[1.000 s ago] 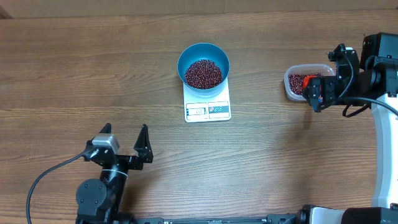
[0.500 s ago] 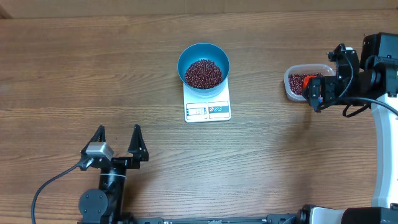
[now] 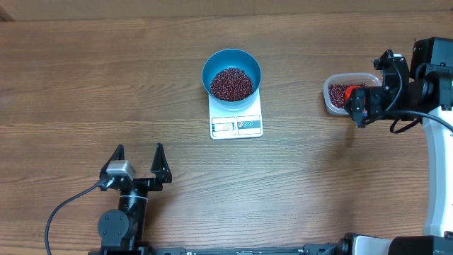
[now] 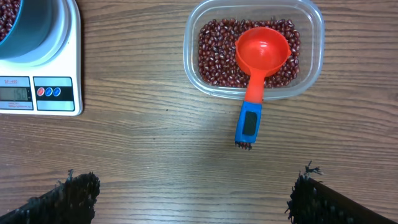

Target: Scoop item into bowl and weigh 150g on scale

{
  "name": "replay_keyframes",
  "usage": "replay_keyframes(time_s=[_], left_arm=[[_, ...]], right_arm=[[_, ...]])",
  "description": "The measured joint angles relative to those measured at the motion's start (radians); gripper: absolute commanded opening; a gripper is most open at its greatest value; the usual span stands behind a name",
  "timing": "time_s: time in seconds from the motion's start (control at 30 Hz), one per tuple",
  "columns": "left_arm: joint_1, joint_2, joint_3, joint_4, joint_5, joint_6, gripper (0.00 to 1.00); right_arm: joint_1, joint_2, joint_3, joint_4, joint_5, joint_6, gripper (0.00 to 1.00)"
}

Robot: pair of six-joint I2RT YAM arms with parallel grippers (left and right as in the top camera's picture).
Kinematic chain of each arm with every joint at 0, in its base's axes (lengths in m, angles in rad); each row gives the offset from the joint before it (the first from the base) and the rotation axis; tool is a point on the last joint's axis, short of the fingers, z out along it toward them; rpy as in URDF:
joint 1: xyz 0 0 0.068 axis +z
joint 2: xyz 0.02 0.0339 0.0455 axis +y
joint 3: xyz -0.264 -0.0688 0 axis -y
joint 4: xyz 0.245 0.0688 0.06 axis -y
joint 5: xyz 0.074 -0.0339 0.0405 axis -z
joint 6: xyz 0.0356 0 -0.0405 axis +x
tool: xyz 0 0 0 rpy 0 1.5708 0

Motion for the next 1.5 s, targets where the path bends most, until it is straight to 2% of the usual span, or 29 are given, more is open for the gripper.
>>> replay_keyframes(time_s=[0.17,0.4,0.93,1.17,1.5], left_arm=[[0.000,0.000,-0.005,-0.092,-0.003,0.076,1.00],[0.000,-0.001,-0.006,-0.095,-0.003,0.141,1.00],[0.001,-0.001,-0.006,-0.095,-0.003,0.148,1.00],[0.064,-0.001,-0.006,-0.095,-0.004,0.148,1.00],[0.066,0.000,-0.006,-0.095,-0.004,0.148,0.99]], right_arm=[[0.000,0.000,0.000,0.000,0.000,0.000,1.00],[0.000,0.000,0.000,0.000,0.000,0.000,1.00],[0.000,0.000,0.000,0.000,0.000,0.000,1.00],[0.000,0.000,0.000,0.000,0.000,0.000,1.00],[0.000,0.000,0.000,0.000,0.000,0.000,1.00]])
